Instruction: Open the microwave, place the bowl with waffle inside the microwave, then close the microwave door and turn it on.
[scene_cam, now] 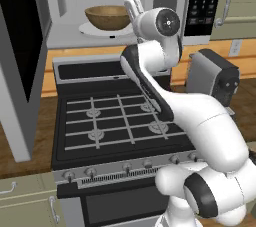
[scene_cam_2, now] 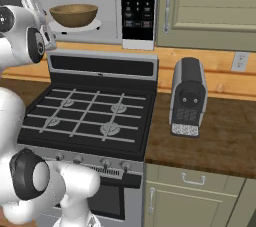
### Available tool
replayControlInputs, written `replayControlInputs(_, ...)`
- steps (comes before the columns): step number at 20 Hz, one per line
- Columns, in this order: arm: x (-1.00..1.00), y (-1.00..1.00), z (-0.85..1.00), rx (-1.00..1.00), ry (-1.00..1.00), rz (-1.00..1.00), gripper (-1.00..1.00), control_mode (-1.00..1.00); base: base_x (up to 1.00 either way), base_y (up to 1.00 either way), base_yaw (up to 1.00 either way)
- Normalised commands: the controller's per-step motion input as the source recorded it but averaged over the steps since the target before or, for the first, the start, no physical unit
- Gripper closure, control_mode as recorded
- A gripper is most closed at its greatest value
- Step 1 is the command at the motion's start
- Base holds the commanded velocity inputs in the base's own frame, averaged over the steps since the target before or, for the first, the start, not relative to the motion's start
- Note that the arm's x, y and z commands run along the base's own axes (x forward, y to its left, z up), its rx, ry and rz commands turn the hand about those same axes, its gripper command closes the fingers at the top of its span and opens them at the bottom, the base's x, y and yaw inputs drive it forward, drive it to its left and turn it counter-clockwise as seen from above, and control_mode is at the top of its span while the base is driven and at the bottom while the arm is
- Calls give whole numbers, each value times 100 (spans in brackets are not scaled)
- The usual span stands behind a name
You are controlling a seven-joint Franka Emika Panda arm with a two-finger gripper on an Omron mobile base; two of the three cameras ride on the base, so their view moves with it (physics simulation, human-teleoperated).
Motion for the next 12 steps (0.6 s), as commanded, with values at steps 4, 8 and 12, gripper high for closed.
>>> replayControlInputs(4, -82, 0, -18, -18, 0, 18, -100, -100, 0, 0, 0)
replayControlInputs(8, -78, 2, -39, -21, 0, 19, -100, -100, 0, 0, 0)
replayControlInputs(12, -81, 21, -37, -21, 0, 16, -100, -100, 0, 0, 0)
